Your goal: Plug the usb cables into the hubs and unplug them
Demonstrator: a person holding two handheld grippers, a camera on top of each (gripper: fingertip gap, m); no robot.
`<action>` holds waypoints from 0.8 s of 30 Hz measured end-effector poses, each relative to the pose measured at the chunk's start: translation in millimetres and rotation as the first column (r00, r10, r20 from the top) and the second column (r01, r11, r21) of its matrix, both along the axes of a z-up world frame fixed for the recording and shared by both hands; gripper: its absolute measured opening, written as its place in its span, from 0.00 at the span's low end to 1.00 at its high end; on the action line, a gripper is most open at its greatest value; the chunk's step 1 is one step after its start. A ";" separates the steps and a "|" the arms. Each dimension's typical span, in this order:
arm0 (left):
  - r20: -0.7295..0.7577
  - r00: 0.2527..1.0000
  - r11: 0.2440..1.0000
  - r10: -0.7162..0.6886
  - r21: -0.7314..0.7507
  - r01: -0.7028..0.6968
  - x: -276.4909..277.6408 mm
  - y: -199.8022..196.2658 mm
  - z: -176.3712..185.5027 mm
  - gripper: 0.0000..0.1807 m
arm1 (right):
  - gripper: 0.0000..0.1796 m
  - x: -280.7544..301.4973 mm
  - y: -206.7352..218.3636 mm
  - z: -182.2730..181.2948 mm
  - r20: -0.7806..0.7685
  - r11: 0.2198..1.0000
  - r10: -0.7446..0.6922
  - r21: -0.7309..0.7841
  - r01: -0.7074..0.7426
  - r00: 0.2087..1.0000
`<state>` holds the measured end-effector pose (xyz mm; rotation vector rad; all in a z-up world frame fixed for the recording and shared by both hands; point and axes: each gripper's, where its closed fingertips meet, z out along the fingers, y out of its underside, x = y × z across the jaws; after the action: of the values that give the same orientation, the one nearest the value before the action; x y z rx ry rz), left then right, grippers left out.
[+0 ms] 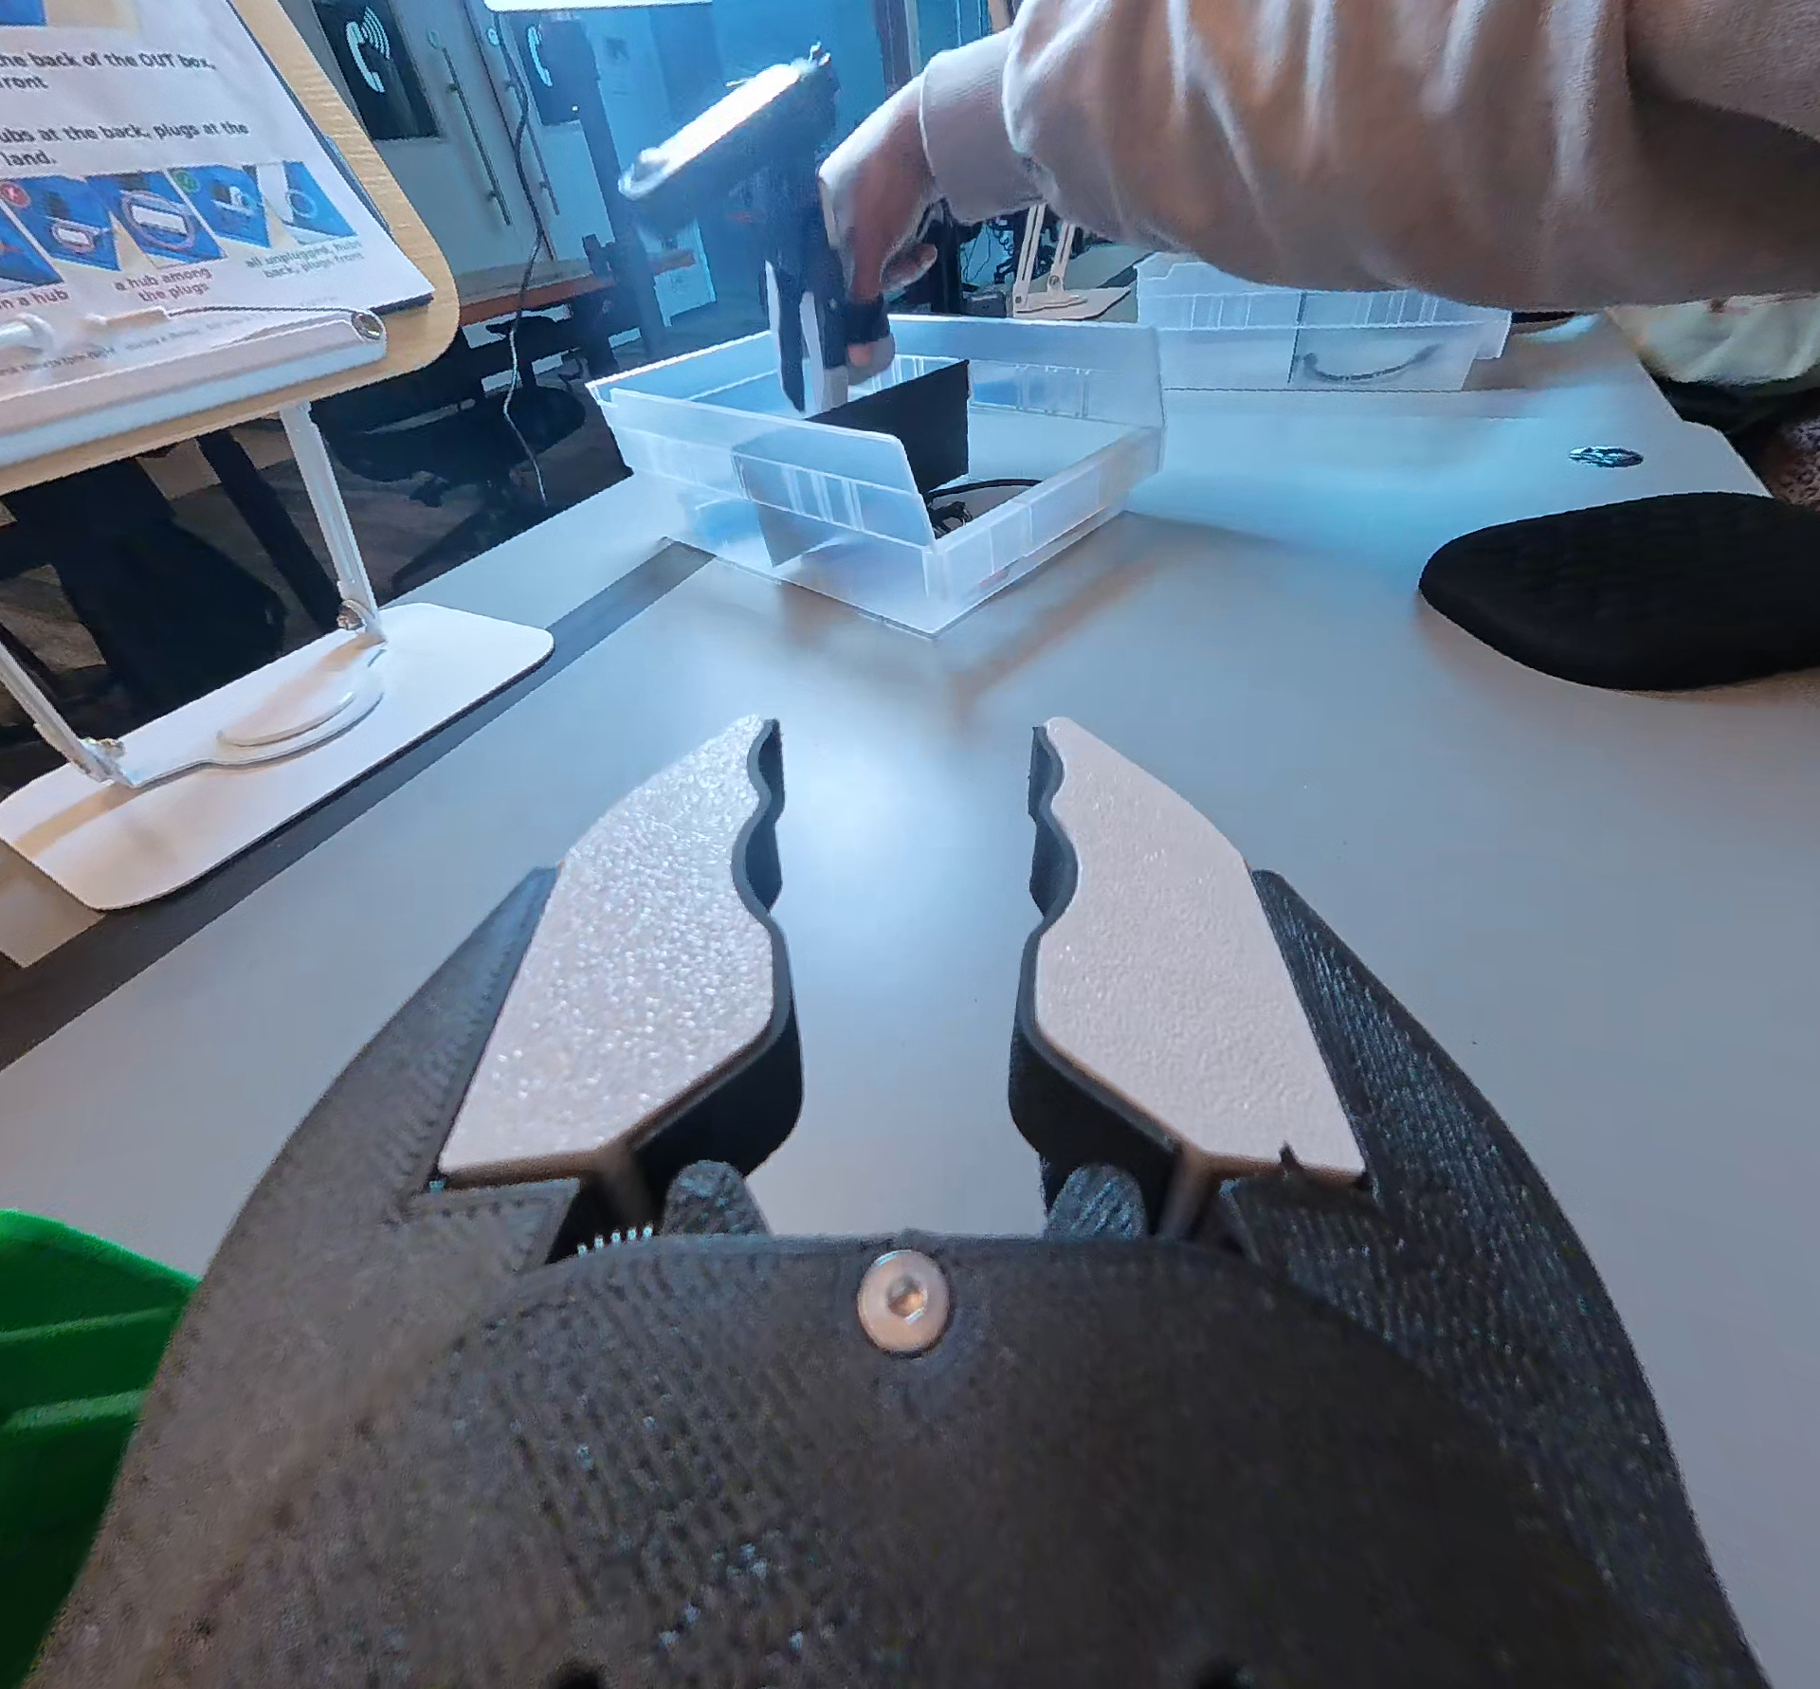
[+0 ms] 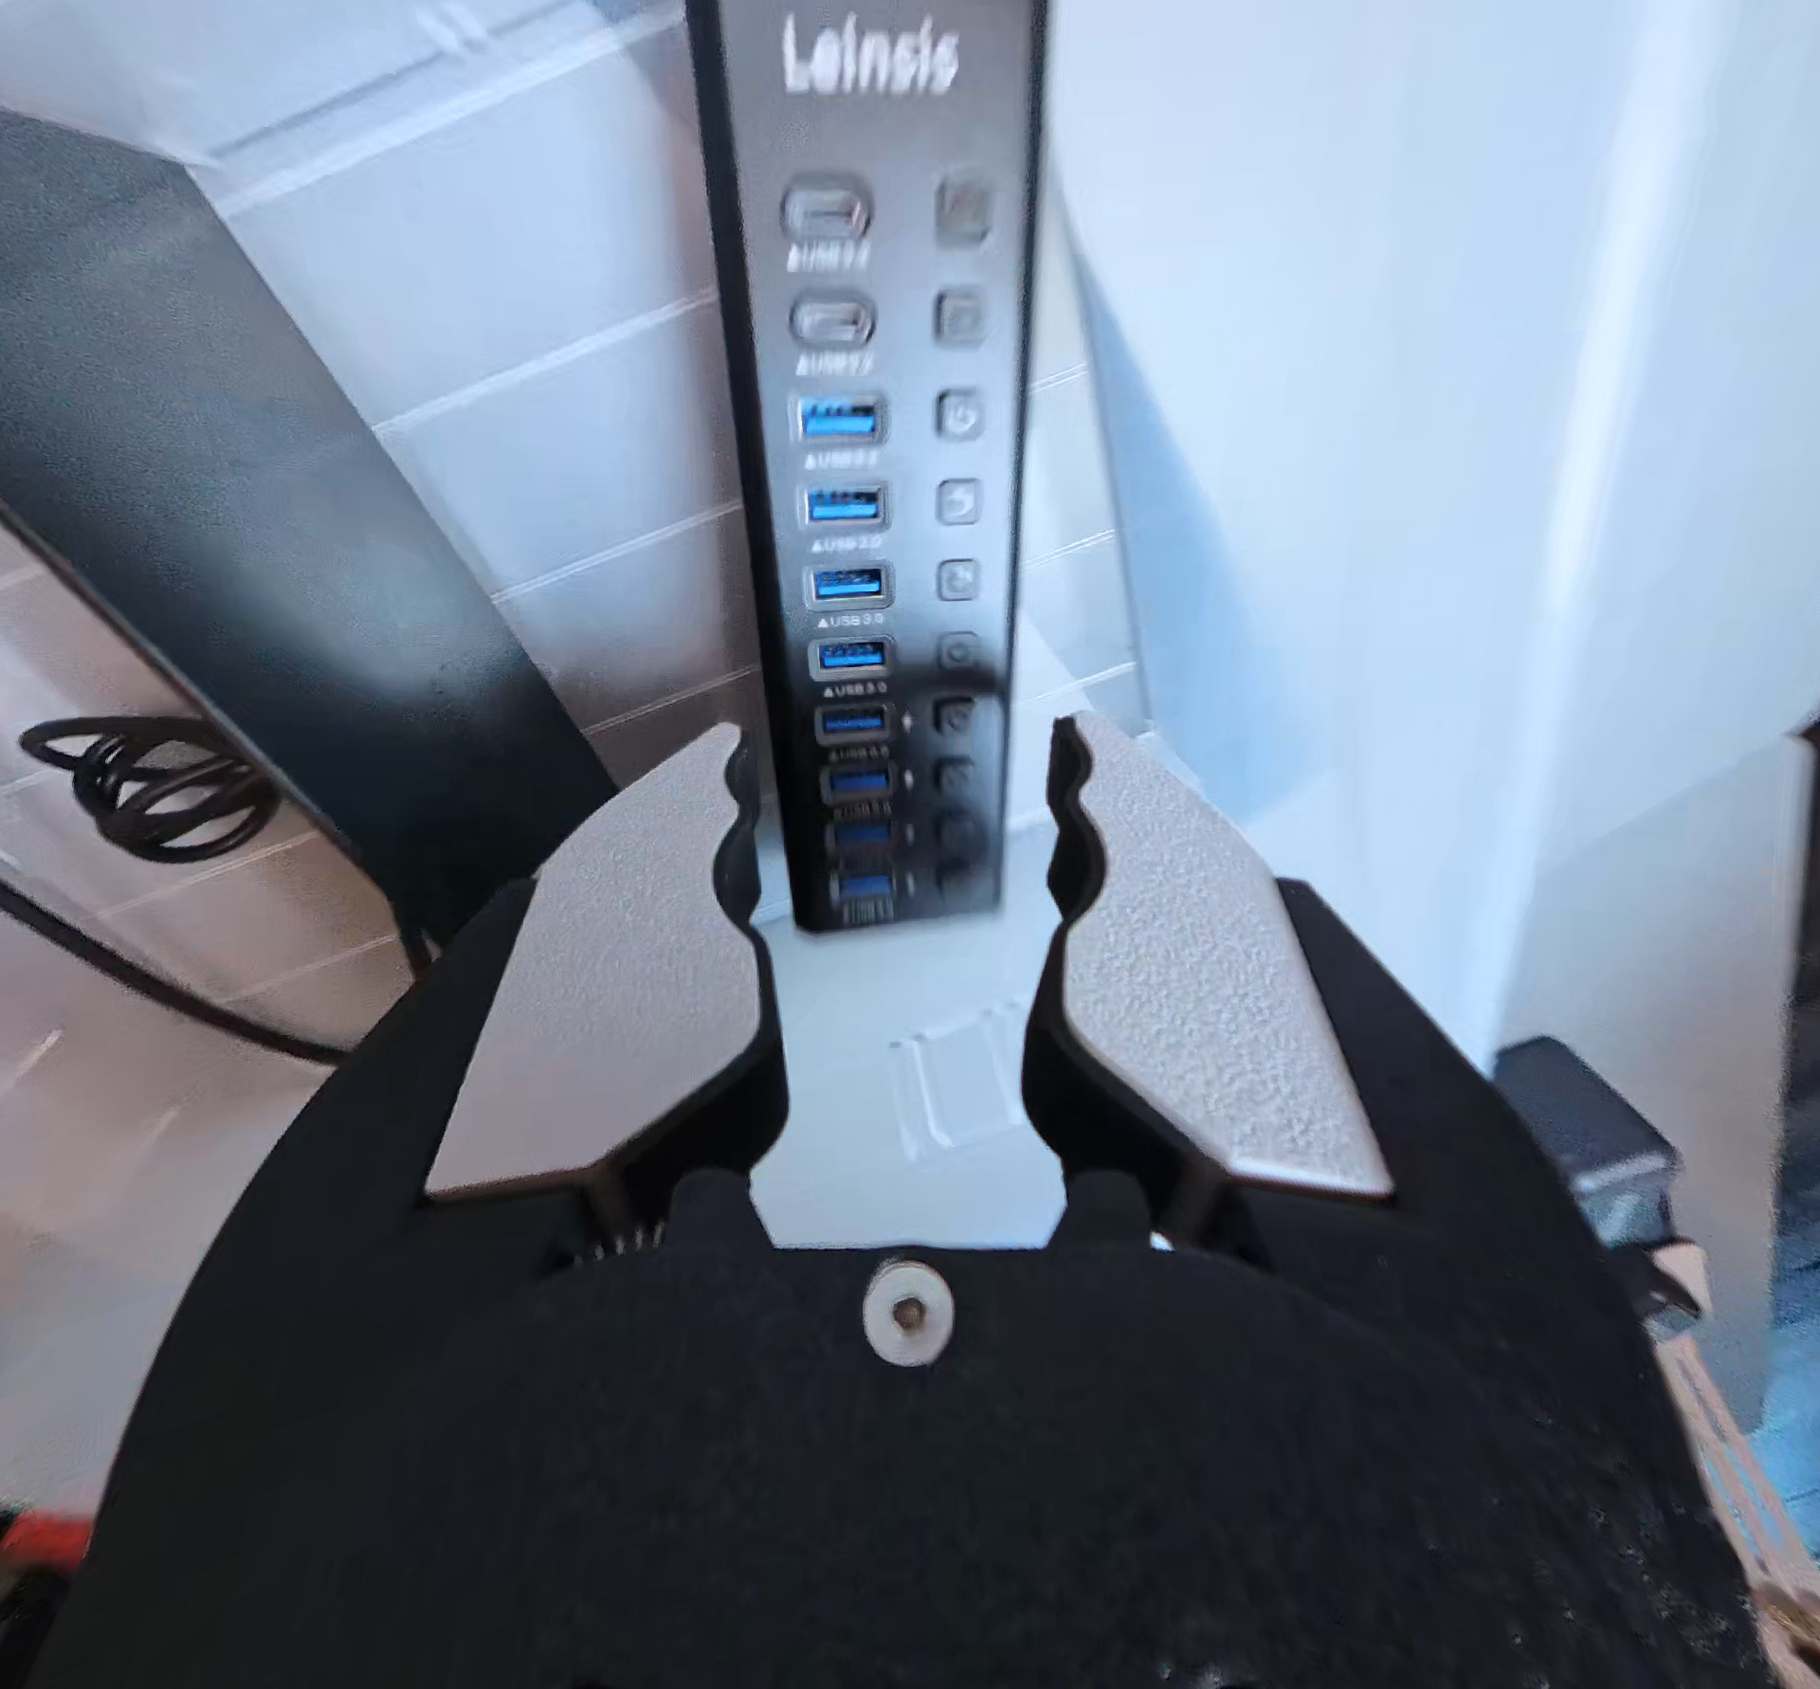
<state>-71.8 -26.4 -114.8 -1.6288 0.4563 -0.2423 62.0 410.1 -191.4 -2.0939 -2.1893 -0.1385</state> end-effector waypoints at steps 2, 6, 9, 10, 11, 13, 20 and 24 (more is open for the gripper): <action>0.003 1.000 1.000 0.001 0.003 -0.001 -0.2 -1.2 0.8 0.27 | 0.32 -10.0 1.9 22.6 -0.100 0.996 0.038 0.080 -0.030 0.994; -0.025 0.999 0.999 0.035 0.038 -0.034 -7.3 -5.3 11.6 0.27 | 0.30 -30.2 -24.3 73.8 -0.294 0.961 0.175 0.257 -0.098 0.940; -0.046 0.993 0.990 0.111 0.090 -0.106 -28.1 -12.4 33.5 0.27 | 0.28 -45.0 -87.5 109.7 -0.473 0.933 0.299 0.328 -0.149 0.829; -0.077 0.986 0.984 0.149 0.107 -0.140 -40.3 -17.3 42.4 0.27 | 0.27 -47.0 -115.8 120.4 -0.536 0.926 0.336 0.339 -0.167 0.775; -0.126 0.975 0.978 0.185 0.115 -0.171 -54.8 -24.3 50.9 0.27 | 0.26 -46.4 -145.5 128.9 -0.592 0.921 0.363 0.343 -0.183 0.720; -0.237 0.936 0.965 0.261 0.087 -0.247 -93.4 -43.1 63.9 0.26 | 0.25 -37.1 -207.2 136.6 -0.680 0.917 0.395 0.327 -0.227 0.617; -0.456 0.805 0.706 0.378 -0.421 -0.570 -250.1 -109.0 38.0 0.20 | 0.22 19.3 -346.3 113.1 -0.788 0.905 0.384 0.218 -0.365 0.482; -0.528 0.771 0.470 0.357 -0.611 -0.636 -298.6 -109.7 4.9 0.19 | 0.19 18.6 -372.5 99.8 -0.836 0.908 0.322 0.140 -0.394 0.445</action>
<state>-370.4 -136.1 -109.9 -2.6137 0.0570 0.3765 80.6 37.7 -91.6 -1.1693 -1.8724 0.8498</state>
